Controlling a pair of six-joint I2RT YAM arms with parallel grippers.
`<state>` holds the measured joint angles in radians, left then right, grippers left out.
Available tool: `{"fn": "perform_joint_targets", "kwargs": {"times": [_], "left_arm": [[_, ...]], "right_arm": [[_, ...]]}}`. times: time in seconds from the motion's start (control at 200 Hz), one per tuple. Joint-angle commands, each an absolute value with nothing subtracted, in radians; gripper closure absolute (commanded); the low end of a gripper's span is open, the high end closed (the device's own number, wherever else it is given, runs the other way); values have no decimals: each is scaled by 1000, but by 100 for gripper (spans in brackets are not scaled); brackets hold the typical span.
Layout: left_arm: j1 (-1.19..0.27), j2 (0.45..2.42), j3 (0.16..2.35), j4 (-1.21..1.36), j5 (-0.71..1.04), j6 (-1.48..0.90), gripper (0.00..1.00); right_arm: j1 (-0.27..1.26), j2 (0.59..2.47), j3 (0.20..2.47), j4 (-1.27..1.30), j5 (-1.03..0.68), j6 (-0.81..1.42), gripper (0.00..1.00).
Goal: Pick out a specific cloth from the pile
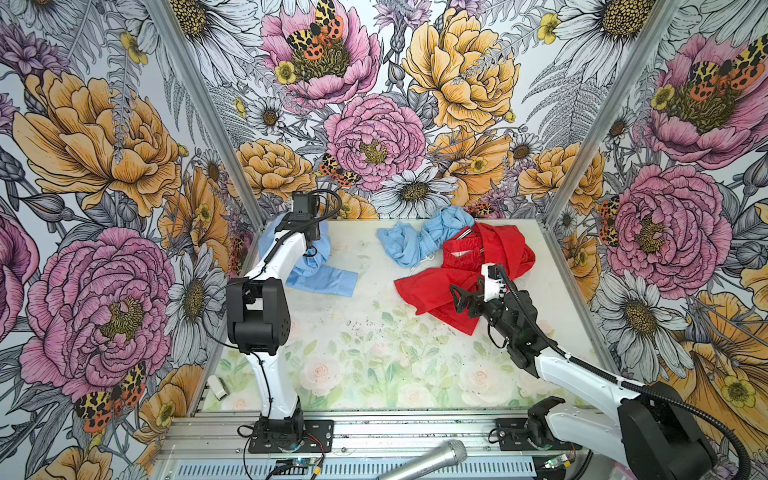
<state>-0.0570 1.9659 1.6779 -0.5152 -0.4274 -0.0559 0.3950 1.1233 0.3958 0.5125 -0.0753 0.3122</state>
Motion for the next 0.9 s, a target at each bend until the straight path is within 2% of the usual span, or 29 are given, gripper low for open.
{"fn": "perform_joint_targets", "kwargs": {"times": [0.0,0.13,0.3,0.42,0.51,0.631,0.776,0.896], "left_arm": [[-77,1960,1680,-455,-334,-77,100],[-129,1841,1612,-395,-385,-68,100],[-177,1676,1510,-460,-364,-99,100],[-207,1621,1361,-482,-310,-163,100],[-239,1681,1295,-494,-253,-175,100],[-270,1829,1347,-595,-281,-197,100],[-241,1932,1379,-631,-322,-222,100],[-163,1982,1429,-647,-357,-201,100]], "right_arm": [[387,1132,430,528,-63,298,0],[387,1149,440,532,-80,307,1],[388,1141,436,531,-91,317,1],[387,1119,433,525,-84,313,0],[387,1112,428,525,-80,313,0],[387,1115,426,525,-78,313,0],[387,1118,430,526,-83,317,1],[387,1115,431,528,-90,322,0]]}}
